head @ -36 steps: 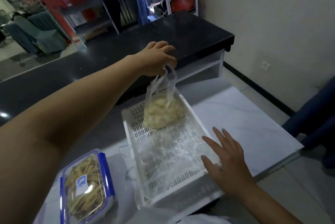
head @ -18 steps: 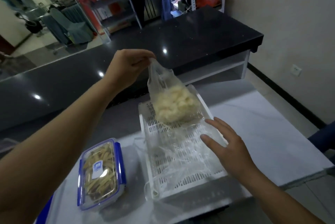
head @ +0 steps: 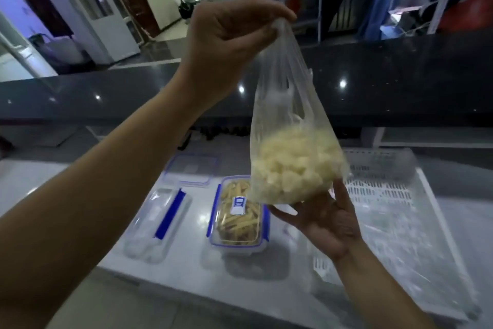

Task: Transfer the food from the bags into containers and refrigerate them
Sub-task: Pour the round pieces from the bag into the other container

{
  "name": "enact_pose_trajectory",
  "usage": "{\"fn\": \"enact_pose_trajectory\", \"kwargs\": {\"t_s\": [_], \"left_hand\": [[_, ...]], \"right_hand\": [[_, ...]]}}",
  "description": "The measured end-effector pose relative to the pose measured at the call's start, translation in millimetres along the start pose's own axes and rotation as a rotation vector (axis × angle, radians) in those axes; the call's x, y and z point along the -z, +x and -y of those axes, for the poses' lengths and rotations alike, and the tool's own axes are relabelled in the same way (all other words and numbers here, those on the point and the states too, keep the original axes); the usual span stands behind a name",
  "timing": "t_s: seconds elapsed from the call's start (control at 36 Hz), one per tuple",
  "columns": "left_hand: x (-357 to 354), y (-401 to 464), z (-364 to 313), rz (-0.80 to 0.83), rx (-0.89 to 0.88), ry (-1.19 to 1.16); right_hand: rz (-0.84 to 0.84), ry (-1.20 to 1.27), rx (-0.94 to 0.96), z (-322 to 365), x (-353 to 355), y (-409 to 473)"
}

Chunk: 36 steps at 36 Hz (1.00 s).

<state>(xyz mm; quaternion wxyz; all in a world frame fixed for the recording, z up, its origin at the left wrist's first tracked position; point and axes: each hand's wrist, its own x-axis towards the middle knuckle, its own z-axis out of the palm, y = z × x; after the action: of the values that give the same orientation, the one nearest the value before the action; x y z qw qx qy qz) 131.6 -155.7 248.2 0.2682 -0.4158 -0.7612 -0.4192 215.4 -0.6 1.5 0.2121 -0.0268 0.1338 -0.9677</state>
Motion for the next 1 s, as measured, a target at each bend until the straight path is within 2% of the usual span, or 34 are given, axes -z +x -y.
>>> {"fn": "enact_pose_trajectory", "kwargs": {"t_s": [0.11,0.22,0.36,0.5,0.61,0.75,0.86,1.0], "left_hand": [[60.8,-30.9,0.9,-0.038,0.1,0.018],[124.2,-78.7,4.1,-0.064,0.191,0.057],[199.8,-148.3,15.4,-0.125,0.298,0.059],[254.6,-211.8,31.1,-0.234,0.426,-0.032],[291.9,-253.8,40.3,-0.279,0.454,-0.07],[323.6,-275.5,47.5,-0.269,0.472,-0.078],[338.1,-282.1,59.3,-0.321,0.442,-0.112],[343.7,-282.9,83.4,-0.37,0.434,-0.131]], "right_hand": [[0.143,0.036,-0.118,-69.2,-13.6,13.8],[0.076,0.063,-0.254,-135.9,-31.4,22.4],[-0.079,0.031,-0.315,-204.5,-50.1,32.8],[0.01,0.061,-0.413,-260.6,-65.9,40.4],[0.018,0.062,-0.483,-309.5,-79.3,50.5],[-0.05,-0.116,-0.473,-333.8,-92.0,58.7],[-0.004,-0.118,-0.465,-334.6,-98.2,71.3],[-0.22,-0.46,-0.334,-313.6,-95.1,100.4]]}}
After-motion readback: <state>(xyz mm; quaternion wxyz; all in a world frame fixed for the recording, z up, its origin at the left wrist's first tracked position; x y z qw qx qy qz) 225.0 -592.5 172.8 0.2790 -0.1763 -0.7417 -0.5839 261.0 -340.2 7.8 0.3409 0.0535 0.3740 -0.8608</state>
